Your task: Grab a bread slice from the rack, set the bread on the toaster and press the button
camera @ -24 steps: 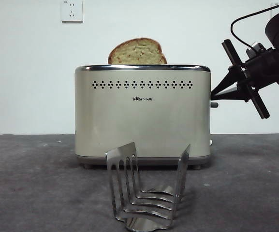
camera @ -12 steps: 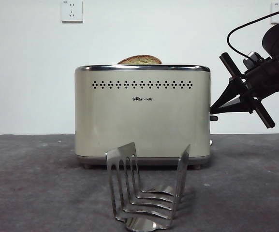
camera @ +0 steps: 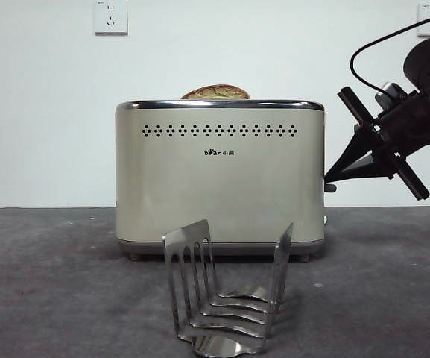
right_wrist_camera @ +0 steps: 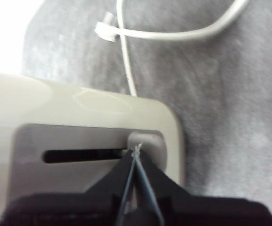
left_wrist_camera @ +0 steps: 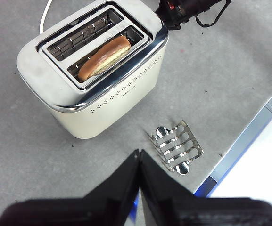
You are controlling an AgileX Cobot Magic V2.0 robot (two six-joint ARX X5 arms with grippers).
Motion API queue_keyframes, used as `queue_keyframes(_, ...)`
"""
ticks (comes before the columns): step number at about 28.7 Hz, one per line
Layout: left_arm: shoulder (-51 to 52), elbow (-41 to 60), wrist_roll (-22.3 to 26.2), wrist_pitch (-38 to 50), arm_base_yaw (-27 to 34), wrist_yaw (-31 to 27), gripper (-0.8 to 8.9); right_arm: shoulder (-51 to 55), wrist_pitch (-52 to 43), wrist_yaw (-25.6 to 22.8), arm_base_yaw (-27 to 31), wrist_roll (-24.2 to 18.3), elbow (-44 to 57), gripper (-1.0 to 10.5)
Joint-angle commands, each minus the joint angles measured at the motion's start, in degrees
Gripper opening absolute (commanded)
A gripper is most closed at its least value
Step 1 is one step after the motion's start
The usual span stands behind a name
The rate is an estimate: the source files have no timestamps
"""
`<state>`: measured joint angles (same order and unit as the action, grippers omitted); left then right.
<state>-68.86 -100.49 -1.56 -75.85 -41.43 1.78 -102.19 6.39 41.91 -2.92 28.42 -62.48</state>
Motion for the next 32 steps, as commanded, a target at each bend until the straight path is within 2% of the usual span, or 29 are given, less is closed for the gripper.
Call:
queue_keyframes(1, 0.31, 0.39, -0.35, 0.15, -0.13, 0.15, -0.05, -1.97, 2.40, -1.86, -0.11, -1.73, 1.25, -0.1)
queue_keyframes(10, 0.31, 0.39, -0.37, 0.15, -0.11, 0.15, -0.05, -6.97, 3.39, -0.83, -0.13, -1.73, 1.27, -0.1)
queue_keyframes(13, 0.31, 0.39, -0.37, 0.15, -0.11, 0.15, -0.05, -7.06, 3.58, -1.95, -0.11, -1.88, 1.27, -0.1)
queue_keyframes(32, 0.31, 0.39, -0.33, 0.15, -0.11, -0.26, -0.05, -6.86, 4.24, -1.33, -0.13, -2.34, -1.07, -0.1)
